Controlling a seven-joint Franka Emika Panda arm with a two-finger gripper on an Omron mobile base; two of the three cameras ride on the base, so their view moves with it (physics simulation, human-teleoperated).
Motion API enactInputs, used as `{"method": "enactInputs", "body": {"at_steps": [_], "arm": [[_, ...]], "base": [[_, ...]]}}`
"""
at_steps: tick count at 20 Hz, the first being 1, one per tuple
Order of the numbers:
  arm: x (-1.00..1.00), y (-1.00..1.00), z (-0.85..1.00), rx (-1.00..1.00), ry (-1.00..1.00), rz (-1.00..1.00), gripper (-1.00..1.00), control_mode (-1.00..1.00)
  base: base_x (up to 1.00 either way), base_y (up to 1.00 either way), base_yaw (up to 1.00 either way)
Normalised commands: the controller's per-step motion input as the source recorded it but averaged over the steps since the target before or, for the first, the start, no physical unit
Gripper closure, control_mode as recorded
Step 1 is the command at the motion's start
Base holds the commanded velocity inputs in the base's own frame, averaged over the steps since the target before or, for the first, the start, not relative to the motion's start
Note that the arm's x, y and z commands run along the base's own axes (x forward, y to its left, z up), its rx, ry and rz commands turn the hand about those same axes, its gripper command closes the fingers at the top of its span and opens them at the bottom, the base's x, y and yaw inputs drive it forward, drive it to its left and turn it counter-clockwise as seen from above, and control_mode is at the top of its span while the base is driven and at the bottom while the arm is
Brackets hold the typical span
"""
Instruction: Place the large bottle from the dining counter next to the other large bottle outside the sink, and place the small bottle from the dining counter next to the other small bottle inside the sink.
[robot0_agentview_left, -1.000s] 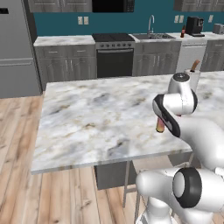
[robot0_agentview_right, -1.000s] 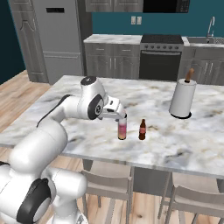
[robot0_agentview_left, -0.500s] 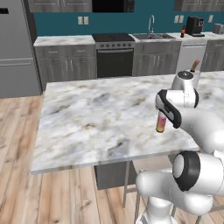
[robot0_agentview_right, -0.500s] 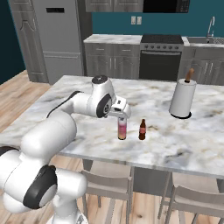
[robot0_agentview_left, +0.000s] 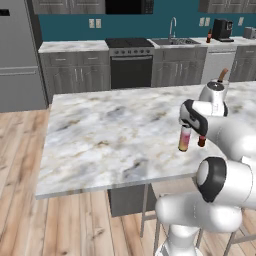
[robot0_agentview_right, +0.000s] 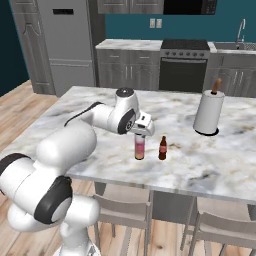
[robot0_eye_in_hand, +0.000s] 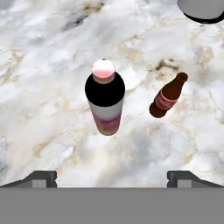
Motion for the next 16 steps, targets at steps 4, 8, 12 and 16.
{"method": "enactInputs", "body": {"at_steps": [4,8,12,16], "arm": [[0.21,0.00,-0.11,0.02,0.00,0.00,-1.00,-1.00],[0.16,0.00,-0.07,0.00,0.00,0.00,-1.00,-1.00],[0.15,0.00,-0.10,0.00,0.00,0.00,-1.00,-1.00],[0.14,0.00,-0.17,0.00,0.00,0.00,-1.00,-1.00]], "base": [[0.00,0.00,0.00],[0.00,0.00,0.00],[0.00,0.00,0.00],[0.00,0.00,0.00]]}}
